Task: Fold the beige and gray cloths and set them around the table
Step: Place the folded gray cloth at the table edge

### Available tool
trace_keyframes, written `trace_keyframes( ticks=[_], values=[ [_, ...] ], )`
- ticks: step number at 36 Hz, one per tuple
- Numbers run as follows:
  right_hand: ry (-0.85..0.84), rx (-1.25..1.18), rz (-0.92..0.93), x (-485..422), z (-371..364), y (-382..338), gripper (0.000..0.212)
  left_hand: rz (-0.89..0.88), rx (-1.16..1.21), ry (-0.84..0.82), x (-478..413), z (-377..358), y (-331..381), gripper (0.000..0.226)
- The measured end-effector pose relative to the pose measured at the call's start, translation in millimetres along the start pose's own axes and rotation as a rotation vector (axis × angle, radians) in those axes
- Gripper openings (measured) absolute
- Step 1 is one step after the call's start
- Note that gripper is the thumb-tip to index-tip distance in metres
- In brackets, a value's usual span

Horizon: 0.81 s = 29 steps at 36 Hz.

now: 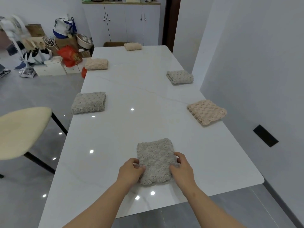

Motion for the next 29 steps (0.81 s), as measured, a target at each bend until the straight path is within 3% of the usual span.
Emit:
trace_keyframes(
  ticks=[4,9,16,23,29],
  values=[
    [0.025,0.026,0.025,1,5,-2,0.036,-0.041,-0.024,0.029,2,3,8,0.044],
    [-0.012,0.186,0.085,0,0,-3,0.048,-0.181,-0.065,-0.027,2,-1,21,0.058],
    [-0.098,0.263,-0.003,-9,2,0,0.051,-0.167,-0.229,-0.19,5,-14,26,0.046],
    [-0.118,0.136,-0.05,-12,10,6,0.047,-0.105,-0.149,-0.078,2,-11,19,0.06],
    [-0.141,0.09,-0.035,-7,18,8,0.045,-0.063,-0.121,-0.018,0,-13,18,0.052]
  ],
)
Point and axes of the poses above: each hand's wrist, its own x-axis away from the middle knuckle, its own z-axis out of the back of the hand, y = z × x, the point moved 5 cm from there along -x, towards the middle knuckle, and after that the axes turned 3 degrees about -z, right-handed, at the moved point
